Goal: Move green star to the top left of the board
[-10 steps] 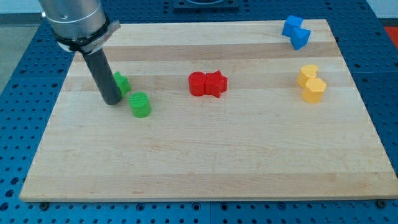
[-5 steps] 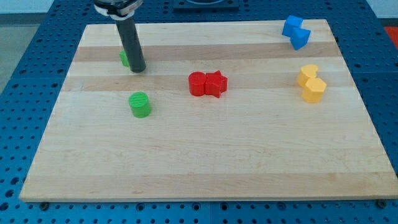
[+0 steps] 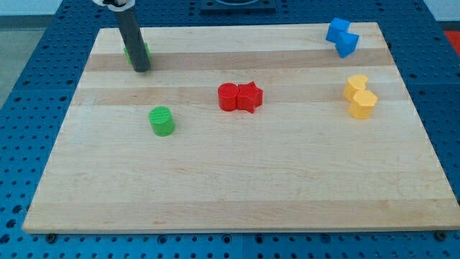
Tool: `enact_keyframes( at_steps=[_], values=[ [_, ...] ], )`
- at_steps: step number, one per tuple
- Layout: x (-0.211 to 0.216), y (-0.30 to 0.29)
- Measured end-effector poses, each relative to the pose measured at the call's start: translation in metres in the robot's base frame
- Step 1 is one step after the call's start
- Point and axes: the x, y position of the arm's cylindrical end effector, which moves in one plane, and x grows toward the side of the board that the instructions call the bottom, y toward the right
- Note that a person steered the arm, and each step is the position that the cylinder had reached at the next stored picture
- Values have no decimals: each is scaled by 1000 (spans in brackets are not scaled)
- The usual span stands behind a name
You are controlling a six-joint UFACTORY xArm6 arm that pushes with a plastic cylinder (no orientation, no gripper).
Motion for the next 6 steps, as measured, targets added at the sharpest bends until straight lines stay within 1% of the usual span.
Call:
enact_keyframes(
  at_steps=[4, 6],
  values=[
    [-38, -36],
    [-40, -36]
  ],
)
